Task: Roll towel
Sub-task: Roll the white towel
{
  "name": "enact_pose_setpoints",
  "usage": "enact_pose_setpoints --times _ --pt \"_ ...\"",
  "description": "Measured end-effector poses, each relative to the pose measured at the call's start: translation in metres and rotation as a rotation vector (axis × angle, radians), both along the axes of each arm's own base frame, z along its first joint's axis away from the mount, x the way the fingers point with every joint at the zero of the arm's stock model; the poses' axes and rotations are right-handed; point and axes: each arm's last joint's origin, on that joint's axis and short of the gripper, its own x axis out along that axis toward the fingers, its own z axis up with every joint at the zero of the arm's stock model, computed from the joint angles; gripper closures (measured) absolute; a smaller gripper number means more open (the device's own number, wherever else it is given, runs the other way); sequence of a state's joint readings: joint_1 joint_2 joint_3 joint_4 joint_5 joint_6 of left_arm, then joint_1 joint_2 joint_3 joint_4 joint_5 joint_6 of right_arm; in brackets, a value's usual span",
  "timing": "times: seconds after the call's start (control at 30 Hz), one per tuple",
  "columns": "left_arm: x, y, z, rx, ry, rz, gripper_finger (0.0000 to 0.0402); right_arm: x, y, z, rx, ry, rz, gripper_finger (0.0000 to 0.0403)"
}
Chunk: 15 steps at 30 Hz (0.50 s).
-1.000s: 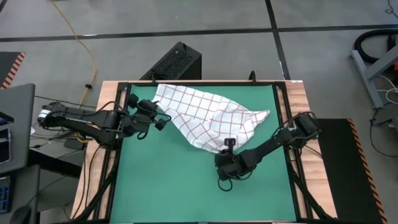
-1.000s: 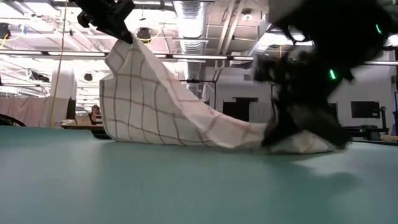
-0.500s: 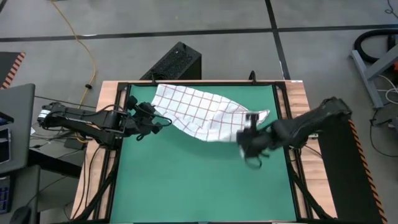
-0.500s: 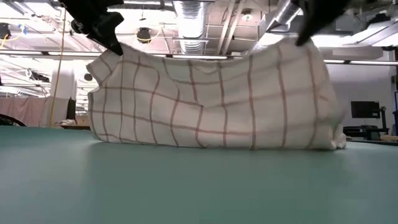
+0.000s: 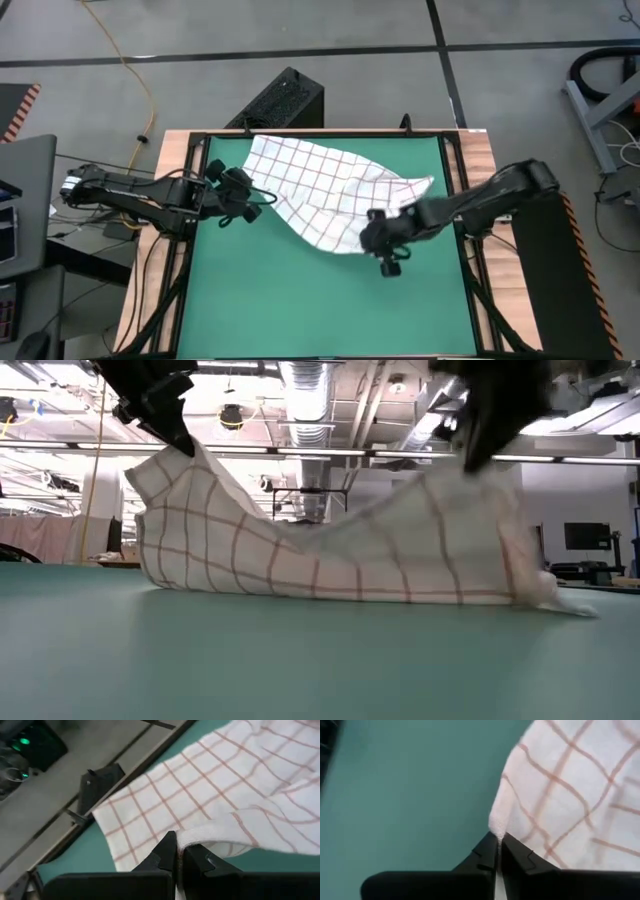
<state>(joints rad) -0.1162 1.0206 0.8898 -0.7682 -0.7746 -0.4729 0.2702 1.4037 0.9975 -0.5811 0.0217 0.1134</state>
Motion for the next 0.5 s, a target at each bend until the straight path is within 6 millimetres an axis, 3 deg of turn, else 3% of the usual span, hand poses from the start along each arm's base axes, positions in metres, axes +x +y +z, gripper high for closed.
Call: enact_pose_setpoints --times 0.1,0.2,0.33,0.5 --pt "-0.003 0.000 -0.002 -0.008 0.030 0.009 0.0401 0.006 0.009 -0.036 0.000 0.075 -0.030 0.0343" --pt "-0.006 0.001 -0.005 -0.015 0.058 0.024 0.0401 0.006 0.017 -0.058 0.021 0.156 -0.084 0.0320" --pt "-0.009 0.001 -0.006 -0.017 0.087 0.034 0.0402 0.001 0.033 -0.061 0.015 0.171 -0.105 0.0281" --pt "-0.010 0.001 -0.007 -0.018 0.091 0.039 0.0401 -0.023 0.052 -0.047 -0.105 0.109 -0.200 0.0246"
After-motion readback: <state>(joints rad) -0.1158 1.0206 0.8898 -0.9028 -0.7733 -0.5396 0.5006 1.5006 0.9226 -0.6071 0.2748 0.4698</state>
